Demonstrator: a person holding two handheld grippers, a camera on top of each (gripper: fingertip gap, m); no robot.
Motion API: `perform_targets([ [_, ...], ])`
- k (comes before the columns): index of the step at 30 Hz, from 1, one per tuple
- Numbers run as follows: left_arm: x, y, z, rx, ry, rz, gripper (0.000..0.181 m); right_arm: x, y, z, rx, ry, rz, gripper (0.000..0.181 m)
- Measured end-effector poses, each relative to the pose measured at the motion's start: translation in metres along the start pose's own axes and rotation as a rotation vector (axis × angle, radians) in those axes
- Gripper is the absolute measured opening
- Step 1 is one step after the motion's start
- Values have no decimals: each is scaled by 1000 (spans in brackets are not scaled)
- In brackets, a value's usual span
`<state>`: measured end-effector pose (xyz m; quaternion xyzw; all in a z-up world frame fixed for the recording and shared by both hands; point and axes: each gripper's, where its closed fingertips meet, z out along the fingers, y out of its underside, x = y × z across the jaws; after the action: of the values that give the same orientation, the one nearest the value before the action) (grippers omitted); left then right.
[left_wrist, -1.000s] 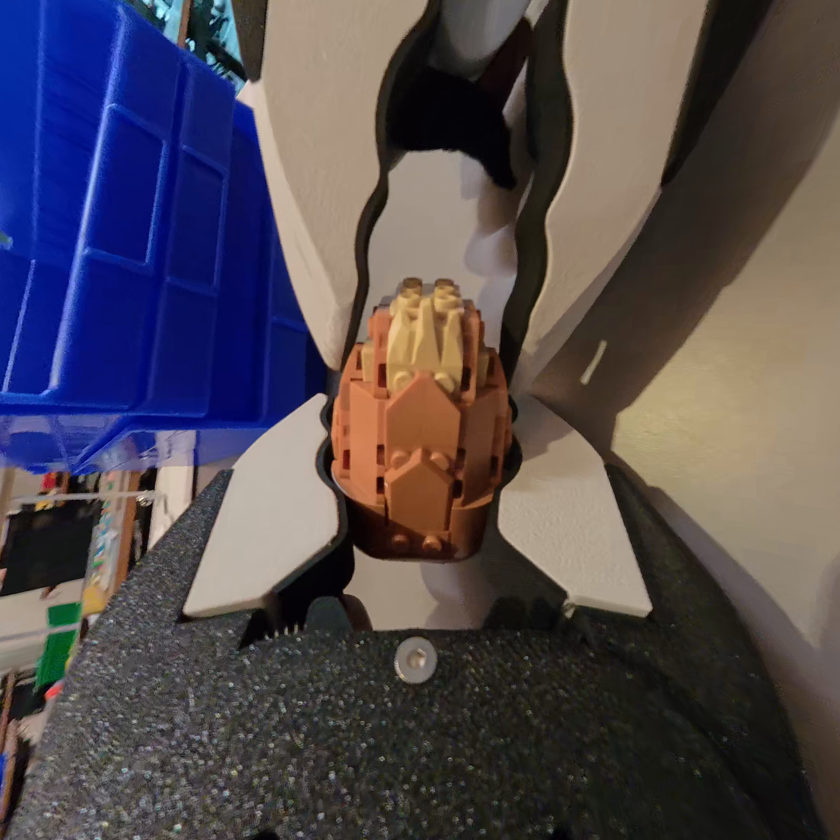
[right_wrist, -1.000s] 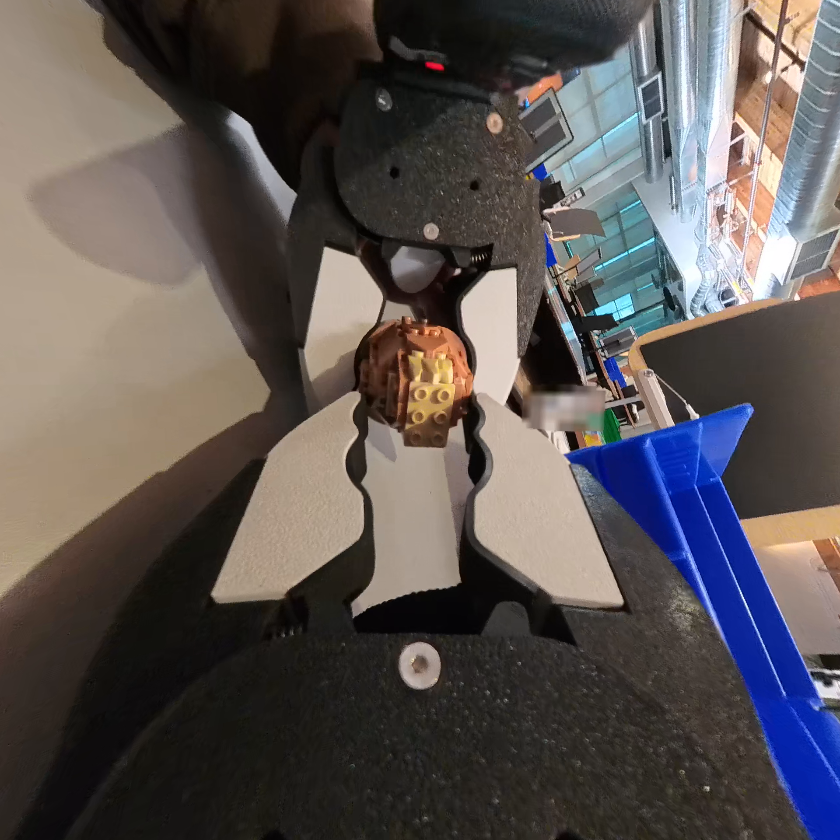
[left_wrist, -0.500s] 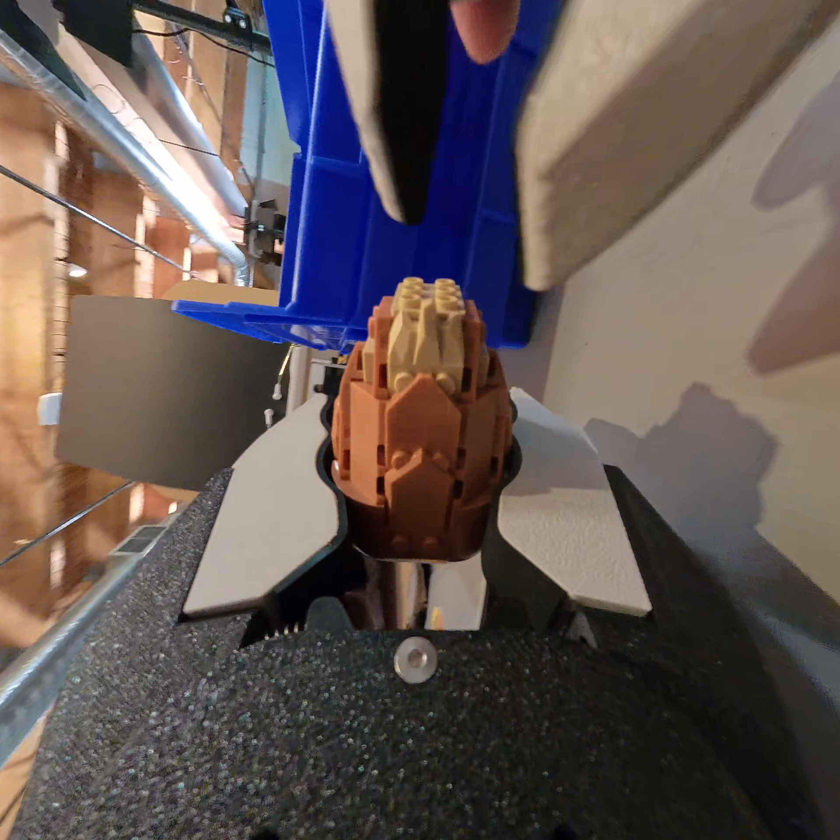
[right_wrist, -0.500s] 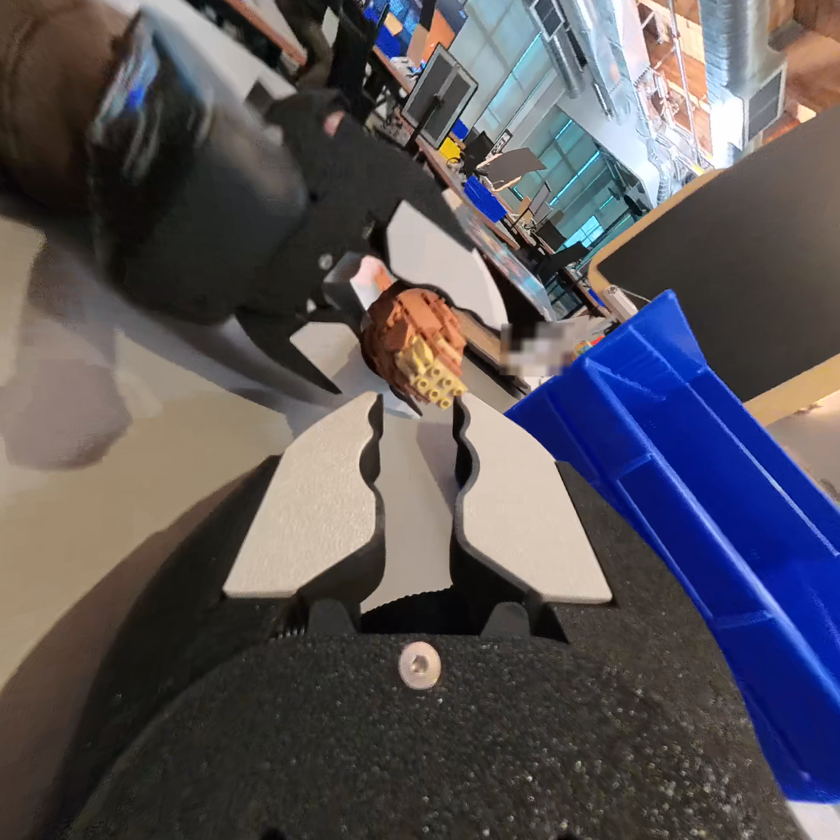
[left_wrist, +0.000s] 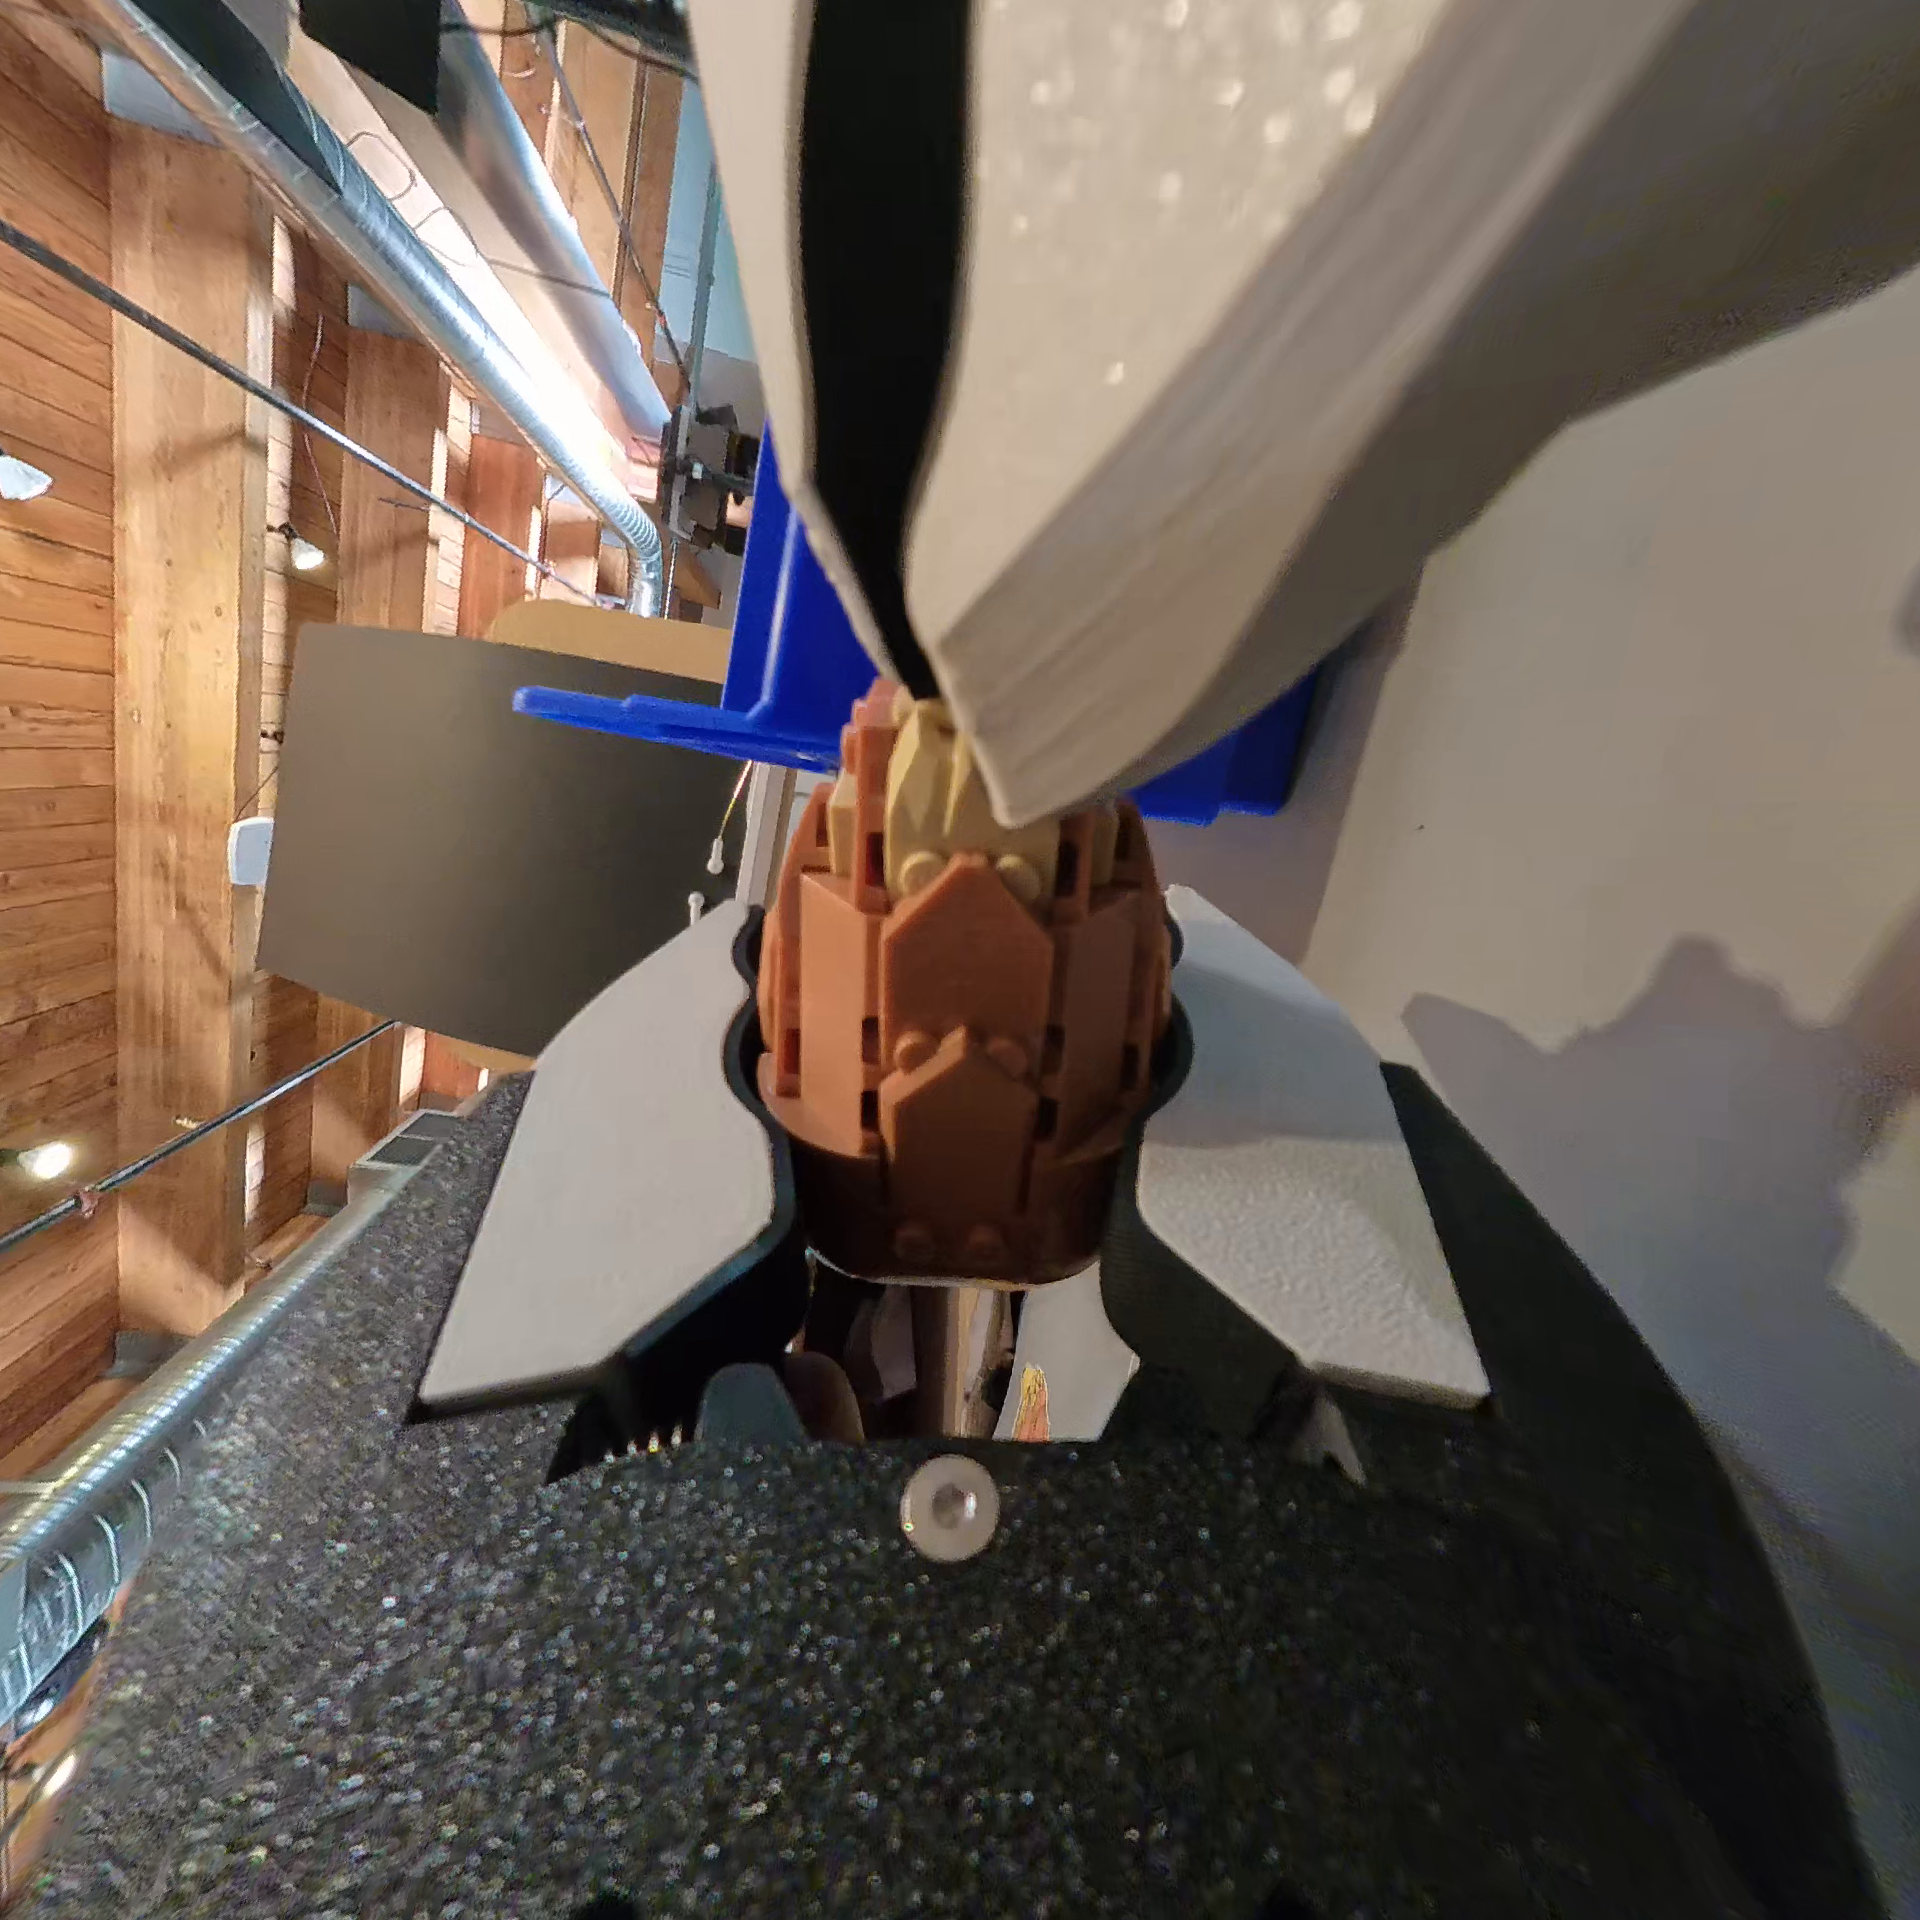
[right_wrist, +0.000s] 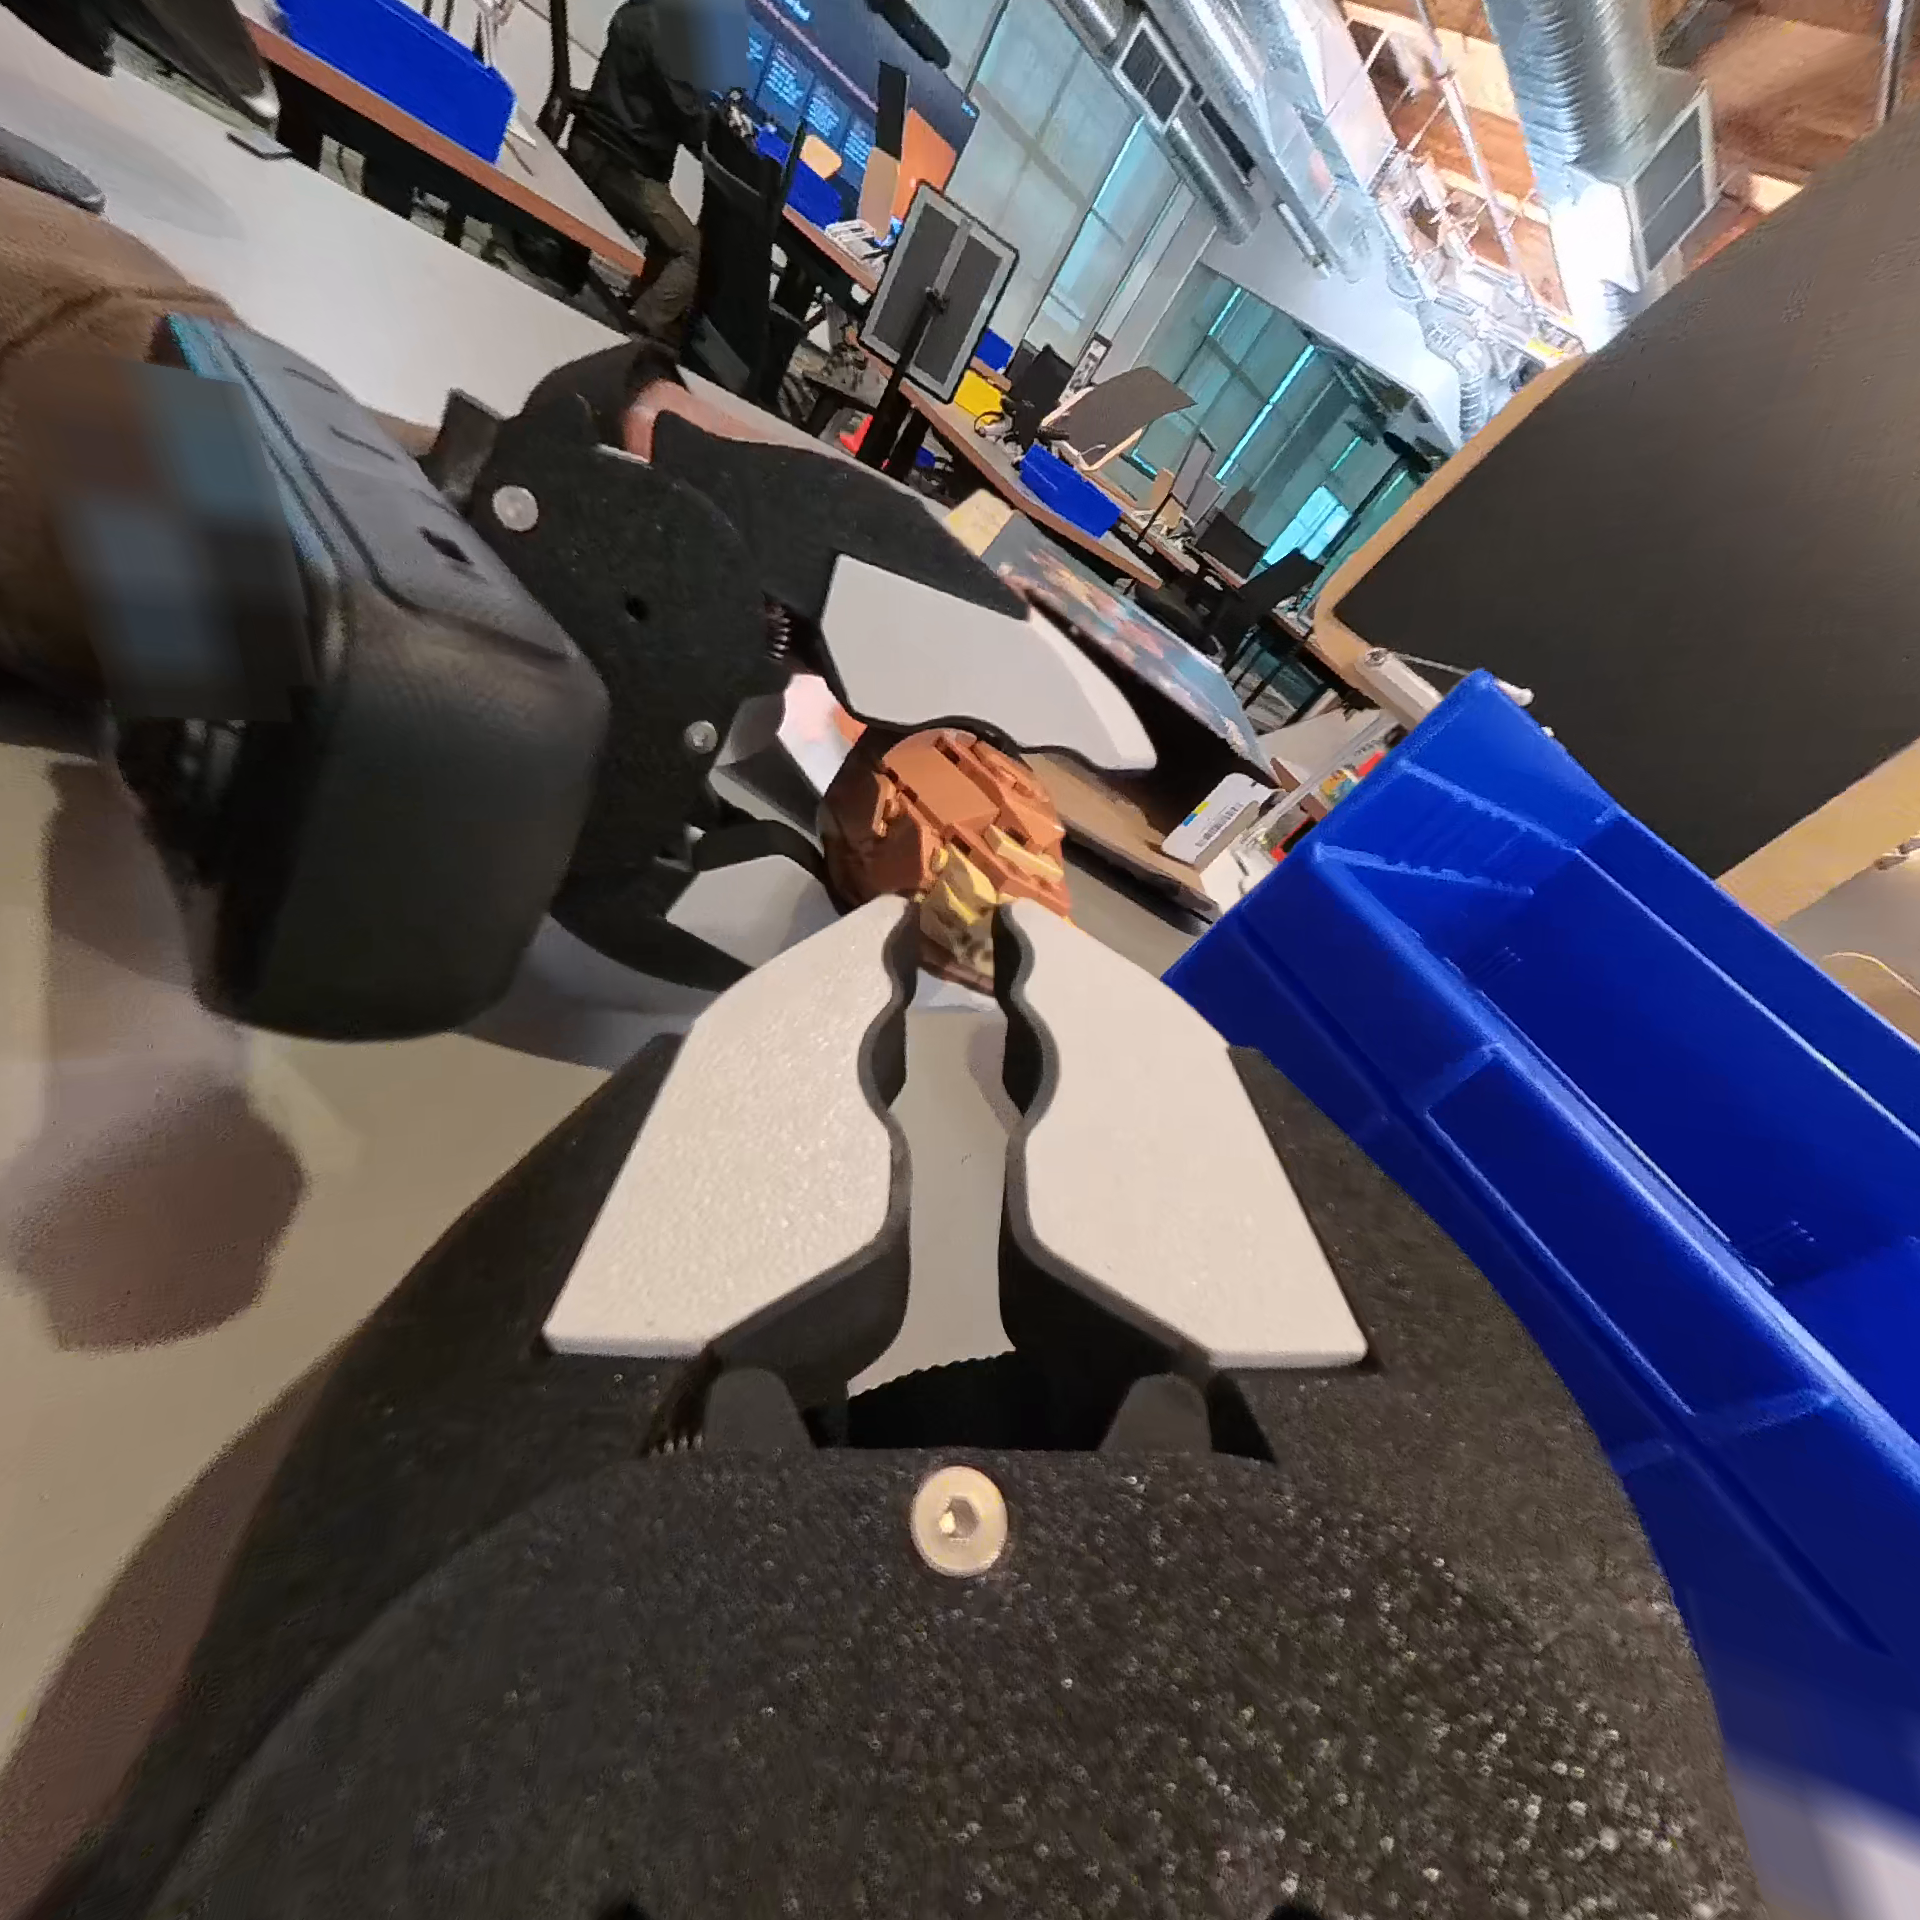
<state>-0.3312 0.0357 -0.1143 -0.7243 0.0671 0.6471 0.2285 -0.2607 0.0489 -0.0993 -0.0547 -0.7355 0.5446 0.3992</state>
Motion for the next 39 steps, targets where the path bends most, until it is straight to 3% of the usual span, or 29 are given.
perform_targets([
  [18, -8, 9, 1, -111, -35, -92, 69, 13, -4, 7, -20, 139, 106, 10],
  [28, -5, 7, 1, -77, 1, -121, 69, 8, -9, 4, 45, 91, 33, 5],
  [39, 15, 12, 6, -65, 88, -82, 69, -1, 4, 4, 41, -11, 21, 3],
])
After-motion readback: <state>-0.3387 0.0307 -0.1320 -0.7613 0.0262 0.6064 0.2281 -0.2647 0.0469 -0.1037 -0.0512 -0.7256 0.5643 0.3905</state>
